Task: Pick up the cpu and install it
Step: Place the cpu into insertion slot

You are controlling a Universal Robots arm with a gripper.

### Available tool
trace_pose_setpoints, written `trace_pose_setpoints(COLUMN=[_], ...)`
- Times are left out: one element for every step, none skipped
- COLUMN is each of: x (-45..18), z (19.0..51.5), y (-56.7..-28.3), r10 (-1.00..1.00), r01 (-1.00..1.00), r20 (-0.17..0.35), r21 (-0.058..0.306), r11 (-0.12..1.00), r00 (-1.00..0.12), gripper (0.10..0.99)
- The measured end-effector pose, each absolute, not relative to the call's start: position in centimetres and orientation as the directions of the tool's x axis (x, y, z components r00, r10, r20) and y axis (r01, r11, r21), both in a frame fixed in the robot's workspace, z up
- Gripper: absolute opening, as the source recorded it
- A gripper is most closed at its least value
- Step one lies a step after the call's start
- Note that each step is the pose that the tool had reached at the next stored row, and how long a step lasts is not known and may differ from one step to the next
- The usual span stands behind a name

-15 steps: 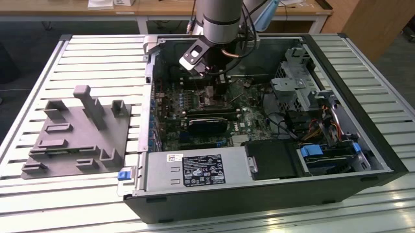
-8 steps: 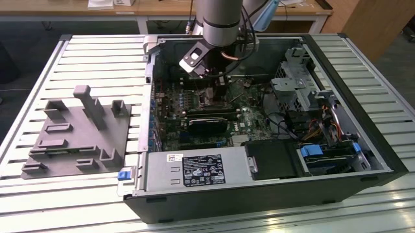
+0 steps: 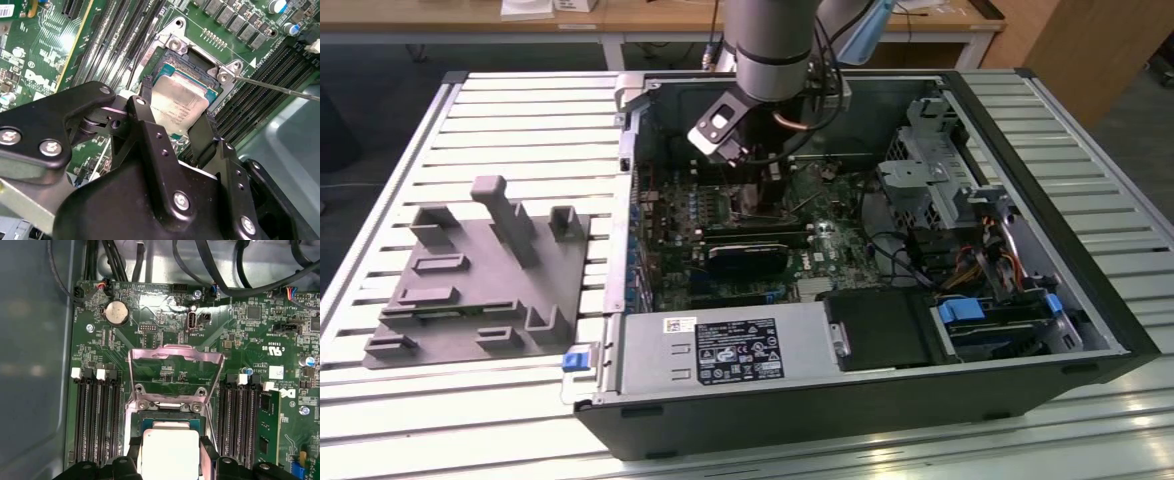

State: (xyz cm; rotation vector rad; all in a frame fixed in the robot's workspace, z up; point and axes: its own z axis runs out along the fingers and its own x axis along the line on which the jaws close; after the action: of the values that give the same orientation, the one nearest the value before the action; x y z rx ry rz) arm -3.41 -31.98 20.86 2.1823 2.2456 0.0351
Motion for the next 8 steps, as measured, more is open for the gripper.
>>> trace_pose_setpoints(x=[-3.46,-3.5,-3.51,-3.52,-3.52,-3.52,-3.51,-3.51], z=[20.79,20.7,20.58,20.47,20.35,20.25,20.16,20.1], y=[-31.99,-31.99,-31.98,-31.94,-31.9,-31.85,-31.82,-31.81], r10=[1.0,1.0,1.0,1.0,1.0,1.0,1.0,1.0], r01=[0.999,0.999,0.999,0.999,0.999,0.999,0.999,0.999], r20=[0.008,0.008,0.008,0.007,0.007,0.007,0.007,0.007], r21=[0.023,0.023,0.023,0.023,0.023,0.023,0.023,0.023], r11=[0.027,0.027,0.027,0.027,0.027,0.027,0.027,0.027], r00=[-0.028,-0.027,-0.027,-0.027,-0.027,-0.027,-0.027,-0.027], gripper=[0.541,0.541,0.541,0.541,0.541,0.541,0.541,0.541])
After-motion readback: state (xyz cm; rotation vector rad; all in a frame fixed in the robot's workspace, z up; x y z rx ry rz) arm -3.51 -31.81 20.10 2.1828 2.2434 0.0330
